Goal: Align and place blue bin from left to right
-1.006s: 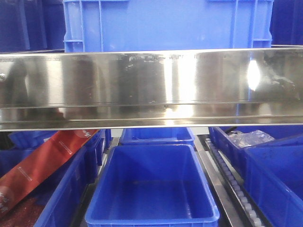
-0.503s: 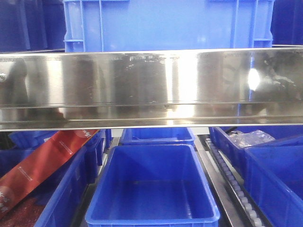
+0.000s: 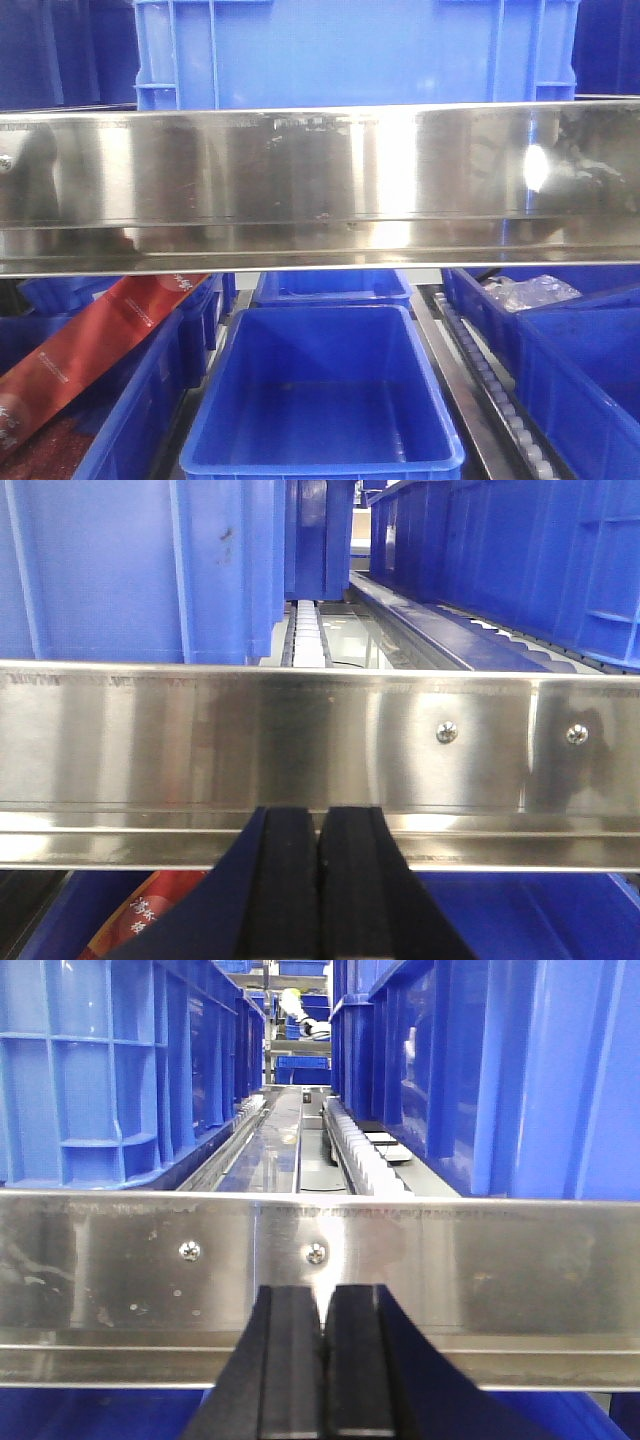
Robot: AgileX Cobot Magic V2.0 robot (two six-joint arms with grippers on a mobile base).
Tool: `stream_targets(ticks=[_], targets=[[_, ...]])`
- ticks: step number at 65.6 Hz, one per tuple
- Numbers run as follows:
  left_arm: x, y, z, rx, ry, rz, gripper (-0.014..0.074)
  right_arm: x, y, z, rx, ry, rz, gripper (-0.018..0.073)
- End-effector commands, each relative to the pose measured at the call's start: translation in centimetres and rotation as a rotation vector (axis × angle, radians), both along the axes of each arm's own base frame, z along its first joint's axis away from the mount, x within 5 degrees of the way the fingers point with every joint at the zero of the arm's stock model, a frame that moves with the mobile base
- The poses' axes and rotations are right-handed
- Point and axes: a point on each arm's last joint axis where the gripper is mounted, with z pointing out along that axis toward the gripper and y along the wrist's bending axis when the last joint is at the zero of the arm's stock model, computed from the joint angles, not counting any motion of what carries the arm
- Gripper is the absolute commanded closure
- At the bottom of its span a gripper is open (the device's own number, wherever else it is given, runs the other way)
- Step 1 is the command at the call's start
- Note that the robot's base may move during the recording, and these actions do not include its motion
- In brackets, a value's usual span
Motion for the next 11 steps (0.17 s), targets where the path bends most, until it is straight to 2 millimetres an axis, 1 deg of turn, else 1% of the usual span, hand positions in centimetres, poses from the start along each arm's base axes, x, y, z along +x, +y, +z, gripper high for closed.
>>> stream_targets(ticks=[1,11], targets=[[-0.04,0.01,0.31,-0.004,-0.025,0.002,0.0677,-0.03,-0.04,0.26,0.0,-0.03,-0.006,0.0721],[-0.04,0.01,0.31,-0.004,-0.025,0.002,0.0677,-0.03,-0.04,0.26,0.0,-0.03,-0.006,0.0721]])
